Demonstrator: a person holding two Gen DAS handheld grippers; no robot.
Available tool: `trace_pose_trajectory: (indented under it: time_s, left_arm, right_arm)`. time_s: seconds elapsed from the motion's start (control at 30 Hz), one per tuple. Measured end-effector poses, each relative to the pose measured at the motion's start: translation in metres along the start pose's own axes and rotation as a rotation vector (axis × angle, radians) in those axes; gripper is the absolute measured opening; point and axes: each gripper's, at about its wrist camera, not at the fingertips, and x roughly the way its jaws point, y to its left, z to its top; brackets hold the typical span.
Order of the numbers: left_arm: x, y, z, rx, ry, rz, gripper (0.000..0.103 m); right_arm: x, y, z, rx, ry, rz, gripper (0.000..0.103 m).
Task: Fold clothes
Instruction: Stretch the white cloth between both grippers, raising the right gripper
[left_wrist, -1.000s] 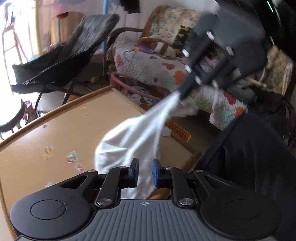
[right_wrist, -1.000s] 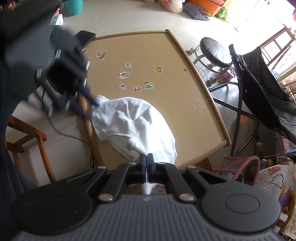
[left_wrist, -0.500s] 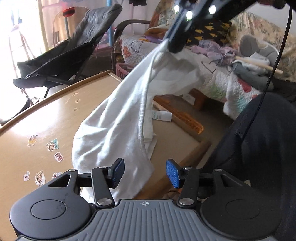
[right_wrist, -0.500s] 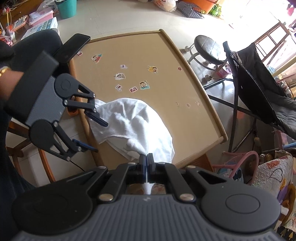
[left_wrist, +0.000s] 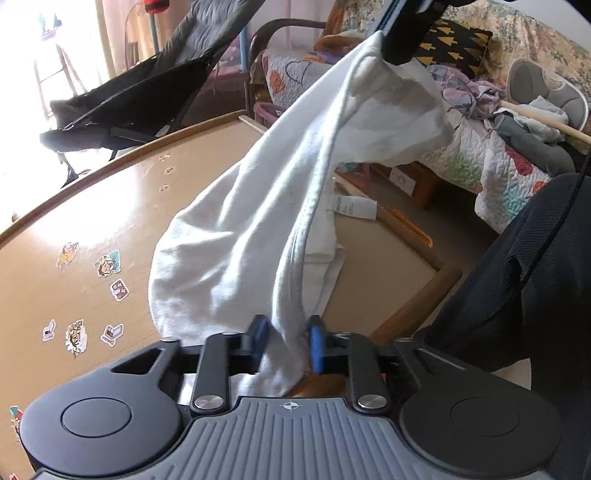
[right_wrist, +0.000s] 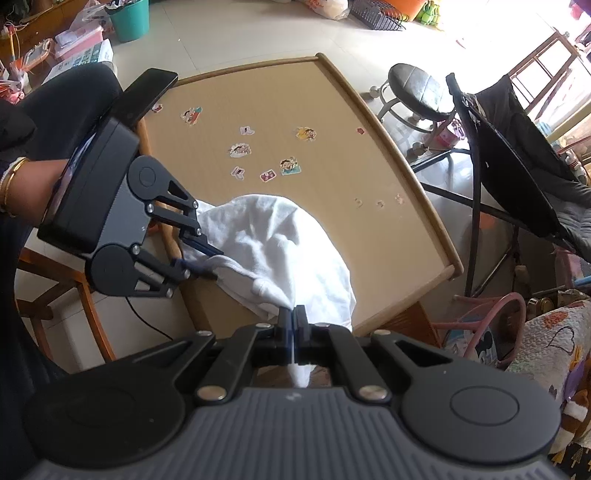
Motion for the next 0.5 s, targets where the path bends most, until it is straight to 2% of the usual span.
trace_pose_trajectory:
  time_s: [0.1, 0.17, 0.5]
  left_arm:
    - [0.001, 0.004, 0.000, -0.006, 0.000, -0.008, 0.010]
    - [-0.002, 0.007, 0.000, -0.007, -0.005, -0.012, 0.008]
    - [-0.049, 0.036, 0.008, -0.030, -0.107, 0.025, 0.007]
  right_arm:
    - [0.001, 0.000, -0.001, 0.003, 0.007, 0.003, 0.001]
    - [0.002, -0.001, -0.003, 0.007, 0.012, 0.003, 0.001]
    - [-0.003, 0.003, -0.014, 0.030, 0.003, 0.020, 0.001]
